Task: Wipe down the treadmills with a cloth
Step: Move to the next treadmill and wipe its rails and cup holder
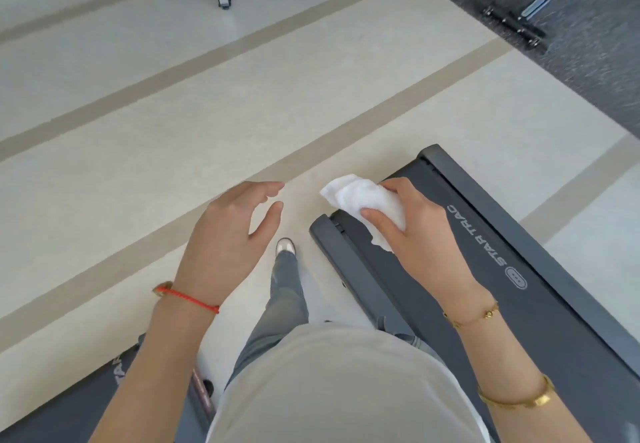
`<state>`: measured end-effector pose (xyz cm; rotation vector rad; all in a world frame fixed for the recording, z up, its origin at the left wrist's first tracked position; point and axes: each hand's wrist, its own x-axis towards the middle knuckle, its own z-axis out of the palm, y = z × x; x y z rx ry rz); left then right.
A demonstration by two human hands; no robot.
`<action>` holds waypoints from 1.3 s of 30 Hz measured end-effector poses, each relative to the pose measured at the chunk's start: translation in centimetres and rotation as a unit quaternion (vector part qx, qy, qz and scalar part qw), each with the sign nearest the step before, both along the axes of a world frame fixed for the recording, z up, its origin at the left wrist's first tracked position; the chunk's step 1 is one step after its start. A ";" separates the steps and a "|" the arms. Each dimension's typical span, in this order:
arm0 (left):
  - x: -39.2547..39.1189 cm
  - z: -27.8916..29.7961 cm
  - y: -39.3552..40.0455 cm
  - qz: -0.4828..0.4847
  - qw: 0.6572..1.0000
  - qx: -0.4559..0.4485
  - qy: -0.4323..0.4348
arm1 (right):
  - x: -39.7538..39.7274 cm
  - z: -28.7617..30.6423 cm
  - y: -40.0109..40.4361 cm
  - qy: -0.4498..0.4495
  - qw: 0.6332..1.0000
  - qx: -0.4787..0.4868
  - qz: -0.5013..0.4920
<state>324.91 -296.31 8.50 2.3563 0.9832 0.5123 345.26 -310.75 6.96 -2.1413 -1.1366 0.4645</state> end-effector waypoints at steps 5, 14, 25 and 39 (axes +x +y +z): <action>4.9 0.2 11.1 -0.076 0.997 0.005 0.013 | 3.2 -0.3 8.0 0.003 0.997 -0.001 -0.073; 14.8 1.4 25.1 -0.183 0.983 0.004 0.026 | 9.0 0.3 18.0 0.015 0.979 0.006 -0.204; 31.8 0.3 34.1 -0.321 0.947 0.006 0.031 | 18.9 -0.7 24.8 0.028 0.942 0.011 -0.335; 65.2 1.9 35.7 -0.513 0.858 0.027 -0.012 | 41.0 0.7 25.3 0.006 0.856 -0.006 -0.518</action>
